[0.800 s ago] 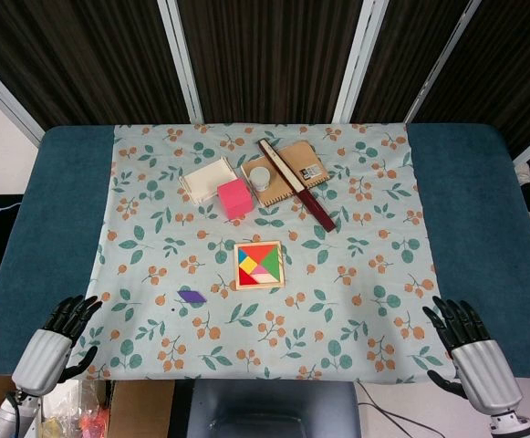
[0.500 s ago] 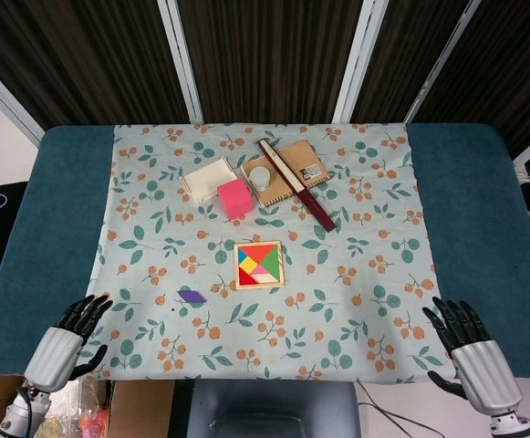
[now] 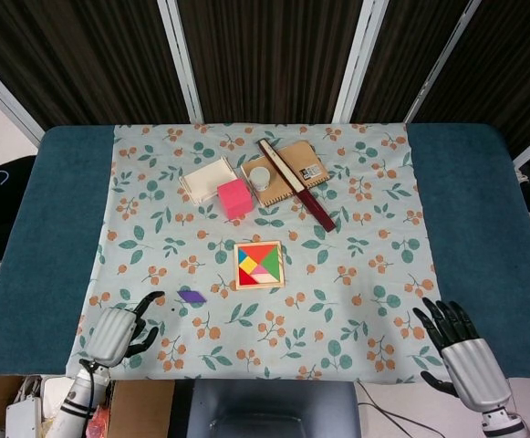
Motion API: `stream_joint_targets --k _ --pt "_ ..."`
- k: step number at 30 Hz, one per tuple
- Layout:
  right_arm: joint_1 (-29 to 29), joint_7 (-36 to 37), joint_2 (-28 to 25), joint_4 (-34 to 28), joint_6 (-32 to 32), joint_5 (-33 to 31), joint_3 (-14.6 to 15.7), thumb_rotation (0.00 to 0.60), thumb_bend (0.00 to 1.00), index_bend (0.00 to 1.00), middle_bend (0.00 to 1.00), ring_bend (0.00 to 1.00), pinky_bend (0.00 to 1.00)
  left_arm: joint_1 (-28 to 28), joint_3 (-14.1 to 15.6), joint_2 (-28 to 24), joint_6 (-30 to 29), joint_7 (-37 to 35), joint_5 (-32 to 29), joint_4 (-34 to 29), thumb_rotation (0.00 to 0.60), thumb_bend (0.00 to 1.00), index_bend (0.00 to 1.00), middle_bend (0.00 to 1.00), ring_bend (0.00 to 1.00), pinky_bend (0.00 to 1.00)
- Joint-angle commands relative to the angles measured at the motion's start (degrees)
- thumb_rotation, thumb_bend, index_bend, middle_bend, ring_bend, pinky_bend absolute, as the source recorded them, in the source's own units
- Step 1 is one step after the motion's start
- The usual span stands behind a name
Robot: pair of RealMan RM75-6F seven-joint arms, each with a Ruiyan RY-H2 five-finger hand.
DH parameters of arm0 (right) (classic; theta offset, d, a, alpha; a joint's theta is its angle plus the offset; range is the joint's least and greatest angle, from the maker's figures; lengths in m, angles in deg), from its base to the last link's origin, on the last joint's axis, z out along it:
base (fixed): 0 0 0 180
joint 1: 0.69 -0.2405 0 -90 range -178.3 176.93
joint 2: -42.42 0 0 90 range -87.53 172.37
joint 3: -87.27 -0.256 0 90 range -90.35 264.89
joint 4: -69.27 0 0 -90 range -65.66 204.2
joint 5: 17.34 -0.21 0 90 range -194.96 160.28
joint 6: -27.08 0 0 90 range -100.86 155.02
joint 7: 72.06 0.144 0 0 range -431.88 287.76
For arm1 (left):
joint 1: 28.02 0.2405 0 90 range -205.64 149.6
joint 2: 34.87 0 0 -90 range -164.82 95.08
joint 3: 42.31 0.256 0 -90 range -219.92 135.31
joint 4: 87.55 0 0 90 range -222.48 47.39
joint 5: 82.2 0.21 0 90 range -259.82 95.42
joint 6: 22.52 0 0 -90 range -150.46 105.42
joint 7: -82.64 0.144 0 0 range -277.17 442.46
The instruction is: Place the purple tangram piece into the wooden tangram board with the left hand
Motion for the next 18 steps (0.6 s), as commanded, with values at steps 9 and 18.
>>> stream_joint_targets --k 9,18 --pt "-0.2 0.7 -0.4 -0.2 0.0 -0.1 0.1 0.6 0.12 0.0 0.0 0.0 0.0 -5.9 -6.7 11.9 6.5 15.4 -13.4 2.0 0.6 0.37 0.27 1.0 1.0 1.0" --pt "0.0 2.1 -1.0 0.0 1.0 0.4 0.2 0.6 0.12 0.0 0.0 0.0 0.0 -8.1 -8.9 16.6 8.7 15.3 -18.7 9.6 0.6 0.37 0.3 1.0 1.0 1.0"
